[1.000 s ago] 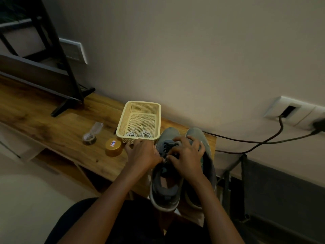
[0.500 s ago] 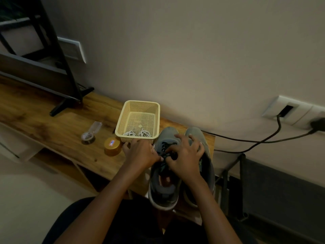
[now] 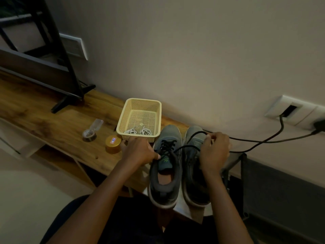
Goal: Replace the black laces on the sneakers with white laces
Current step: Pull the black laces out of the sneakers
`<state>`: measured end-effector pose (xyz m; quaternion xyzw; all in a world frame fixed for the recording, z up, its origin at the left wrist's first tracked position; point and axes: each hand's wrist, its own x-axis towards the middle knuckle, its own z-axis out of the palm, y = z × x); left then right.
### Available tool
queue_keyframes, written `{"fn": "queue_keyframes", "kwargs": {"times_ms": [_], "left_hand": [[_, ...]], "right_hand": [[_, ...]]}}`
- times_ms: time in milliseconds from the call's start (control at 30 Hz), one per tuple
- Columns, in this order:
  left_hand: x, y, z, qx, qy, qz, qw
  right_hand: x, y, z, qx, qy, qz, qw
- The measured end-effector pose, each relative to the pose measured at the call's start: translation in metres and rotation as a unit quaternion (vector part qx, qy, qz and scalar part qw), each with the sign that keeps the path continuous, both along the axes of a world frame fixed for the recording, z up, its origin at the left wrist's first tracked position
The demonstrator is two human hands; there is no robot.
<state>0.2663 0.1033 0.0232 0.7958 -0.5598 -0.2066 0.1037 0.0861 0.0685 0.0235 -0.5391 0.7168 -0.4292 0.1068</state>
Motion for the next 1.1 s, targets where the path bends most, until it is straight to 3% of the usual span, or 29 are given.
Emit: {"fn": "queue_keyframes", "kwargs": {"times_ms": [133,300,533,667,833,1100], "left_hand": [[-0.004,0.003,0.000,0.002,0.022,-0.010,1.000],[-0.023,0.005,0.000,-0.067,0.060,-0.065,0.994],[-0.041,-0.008,-0.013,-0.116,-0.041,-0.117,0.985],[-0.040,-0.012,-0.022,-0.126,-0.042,-0.107,0.985],[-0.039,-0.016,-0.026,-0.152,0.017,-0.093,0.984],[-0.040,-0.021,-0.038,-0.184,0.222,0.007,0.958]], "right_hand": [[-0.012,-0.002,0.002,0.027,0.019,0.035,0.999],[0.000,-0.003,-0.002,0.040,0.061,0.066,0.995],[0.011,-0.011,0.009,0.077,0.052,0.142,0.986],[0.005,-0.007,0.007,0.148,0.130,0.232,0.953],[0.006,0.002,0.000,0.185,0.254,0.302,0.900],[0.009,0.006,0.004,0.147,0.211,0.266,0.929]]}}
